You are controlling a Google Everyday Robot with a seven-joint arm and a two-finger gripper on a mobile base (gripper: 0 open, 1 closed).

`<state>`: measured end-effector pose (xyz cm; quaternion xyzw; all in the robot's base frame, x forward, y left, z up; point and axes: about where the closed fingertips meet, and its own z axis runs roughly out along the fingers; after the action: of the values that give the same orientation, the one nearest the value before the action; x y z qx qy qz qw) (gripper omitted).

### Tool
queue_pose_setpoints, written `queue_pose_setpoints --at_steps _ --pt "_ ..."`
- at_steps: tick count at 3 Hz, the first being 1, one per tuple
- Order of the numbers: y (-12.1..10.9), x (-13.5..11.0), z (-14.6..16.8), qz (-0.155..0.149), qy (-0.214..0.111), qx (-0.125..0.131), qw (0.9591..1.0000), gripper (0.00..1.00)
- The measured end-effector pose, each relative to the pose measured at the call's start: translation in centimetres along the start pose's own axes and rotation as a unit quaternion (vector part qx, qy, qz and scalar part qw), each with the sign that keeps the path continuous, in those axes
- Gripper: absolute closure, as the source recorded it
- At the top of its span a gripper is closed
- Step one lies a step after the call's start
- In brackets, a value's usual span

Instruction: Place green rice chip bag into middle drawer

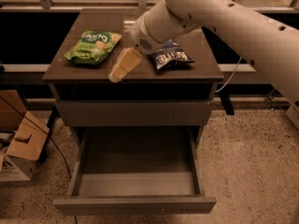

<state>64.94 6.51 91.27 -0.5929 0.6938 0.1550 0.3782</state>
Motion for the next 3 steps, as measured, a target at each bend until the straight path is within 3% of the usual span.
queue_pose_setpoints --at_steps 1,3 --pt "0.0 0.0 0.0 0.000 0.000 0.000 1.0000 0.00" --pt "-2.1 -1.8 5.5 0.022 -0.036 0.022 0.9989 0.00"
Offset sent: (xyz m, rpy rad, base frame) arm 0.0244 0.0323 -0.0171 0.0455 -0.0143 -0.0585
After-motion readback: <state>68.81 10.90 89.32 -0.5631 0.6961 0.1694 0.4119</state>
